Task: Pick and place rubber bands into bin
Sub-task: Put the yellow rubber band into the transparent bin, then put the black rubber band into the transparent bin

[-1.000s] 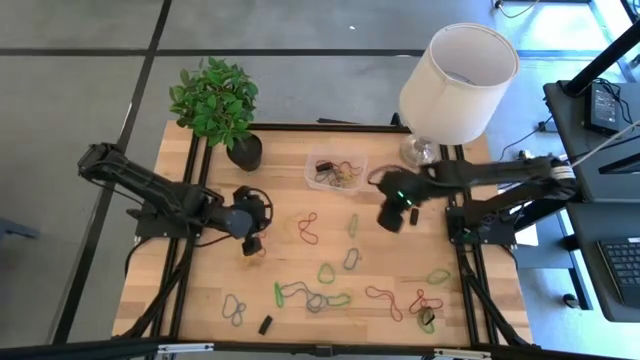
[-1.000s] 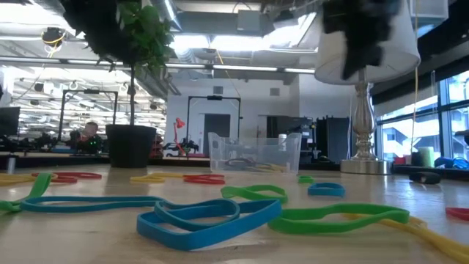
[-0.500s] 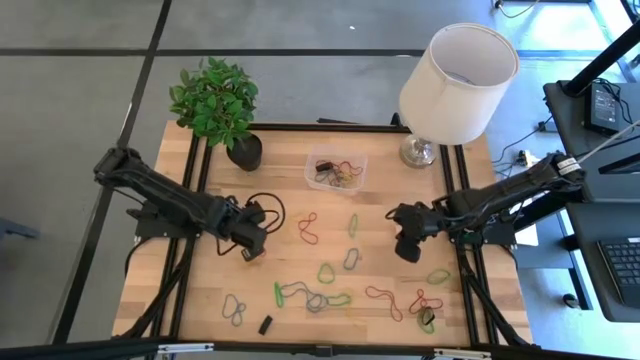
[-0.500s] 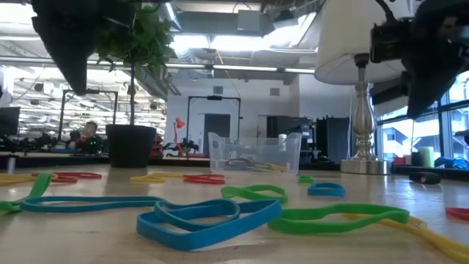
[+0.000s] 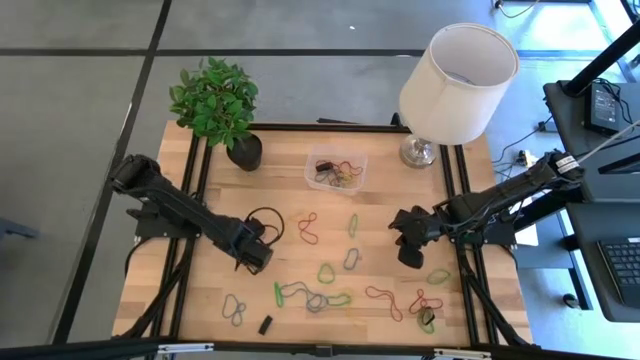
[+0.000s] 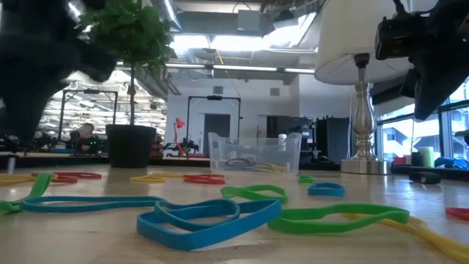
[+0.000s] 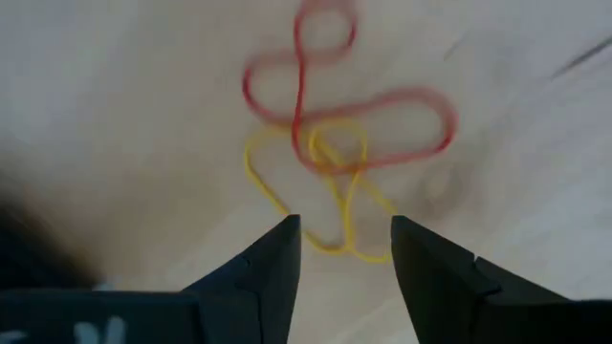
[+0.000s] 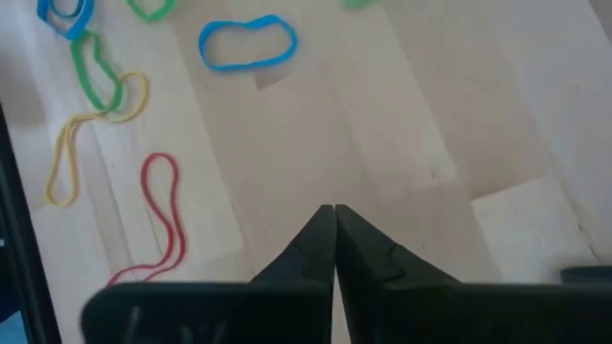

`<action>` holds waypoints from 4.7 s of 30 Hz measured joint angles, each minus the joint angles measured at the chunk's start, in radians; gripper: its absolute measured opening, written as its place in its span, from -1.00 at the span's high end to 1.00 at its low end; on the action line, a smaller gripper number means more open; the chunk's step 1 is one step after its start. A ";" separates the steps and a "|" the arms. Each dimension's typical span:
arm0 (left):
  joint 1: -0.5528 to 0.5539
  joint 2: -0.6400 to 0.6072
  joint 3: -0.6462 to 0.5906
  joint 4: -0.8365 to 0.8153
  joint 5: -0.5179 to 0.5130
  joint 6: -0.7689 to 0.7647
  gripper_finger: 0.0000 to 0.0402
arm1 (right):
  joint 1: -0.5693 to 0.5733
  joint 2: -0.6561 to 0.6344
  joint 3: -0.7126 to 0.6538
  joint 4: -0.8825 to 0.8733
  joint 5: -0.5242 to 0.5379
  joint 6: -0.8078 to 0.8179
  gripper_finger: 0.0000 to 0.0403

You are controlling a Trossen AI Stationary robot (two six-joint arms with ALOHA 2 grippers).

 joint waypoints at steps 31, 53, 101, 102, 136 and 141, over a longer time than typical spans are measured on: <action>-0.089 0.005 0.194 -0.131 -0.001 -0.162 0.98 | 0.019 0.001 0.000 0.059 0.001 0.016 0.93; 0.425 0.030 0.453 0.228 -0.189 0.865 0.98 | 0.018 0.001 0.000 0.145 0.039 0.070 0.93; 0.733 0.237 0.745 0.166 0.026 1.246 0.98 | -0.011 0.012 0.000 0.155 0.298 0.122 0.93; 0.716 0.223 0.725 0.165 0.025 1.217 0.99 | -0.011 0.012 0.000 0.155 0.298 0.123 0.93; 0.177 -0.182 0.040 0.361 -0.340 0.708 0.99 | -0.350 0.009 -0.288 -0.071 0.103 0.731 0.42; 0.162 -0.353 -0.120 0.409 -0.296 0.716 0.99 | -0.351 0.019 -0.239 -0.034 0.084 0.732 0.89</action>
